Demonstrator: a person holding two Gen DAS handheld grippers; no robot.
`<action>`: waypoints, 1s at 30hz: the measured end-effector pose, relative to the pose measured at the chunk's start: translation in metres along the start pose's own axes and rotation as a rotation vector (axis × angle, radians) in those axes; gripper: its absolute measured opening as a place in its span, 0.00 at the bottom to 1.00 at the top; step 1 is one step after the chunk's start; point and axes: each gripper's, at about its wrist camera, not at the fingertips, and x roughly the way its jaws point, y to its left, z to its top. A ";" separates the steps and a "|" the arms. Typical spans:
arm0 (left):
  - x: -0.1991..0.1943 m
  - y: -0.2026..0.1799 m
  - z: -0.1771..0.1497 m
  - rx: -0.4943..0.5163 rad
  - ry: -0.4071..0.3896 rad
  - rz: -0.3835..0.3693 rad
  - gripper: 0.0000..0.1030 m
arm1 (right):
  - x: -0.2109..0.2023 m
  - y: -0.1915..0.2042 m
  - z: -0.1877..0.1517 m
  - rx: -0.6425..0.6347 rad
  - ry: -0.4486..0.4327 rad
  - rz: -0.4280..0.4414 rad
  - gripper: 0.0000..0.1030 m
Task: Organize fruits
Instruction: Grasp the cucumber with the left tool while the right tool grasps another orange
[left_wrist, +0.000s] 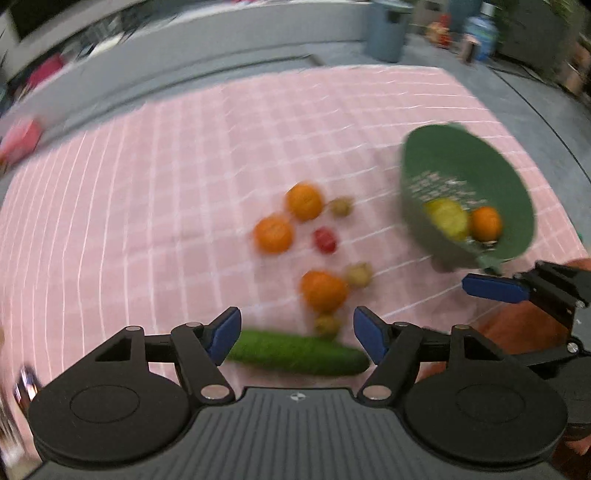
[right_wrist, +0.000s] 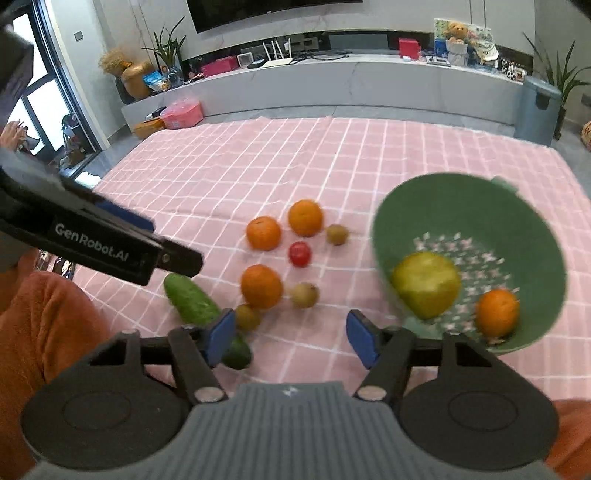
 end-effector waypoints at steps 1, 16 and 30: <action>0.001 0.007 -0.005 -0.034 0.012 -0.002 0.78 | 0.004 0.002 0.000 -0.005 0.005 -0.002 0.57; 0.058 0.039 -0.037 -0.406 0.124 -0.085 0.78 | 0.042 0.006 -0.007 -0.004 0.043 -0.029 0.48; 0.072 0.036 -0.023 -0.392 0.052 0.003 0.35 | 0.059 0.002 -0.006 -0.006 0.052 -0.030 0.48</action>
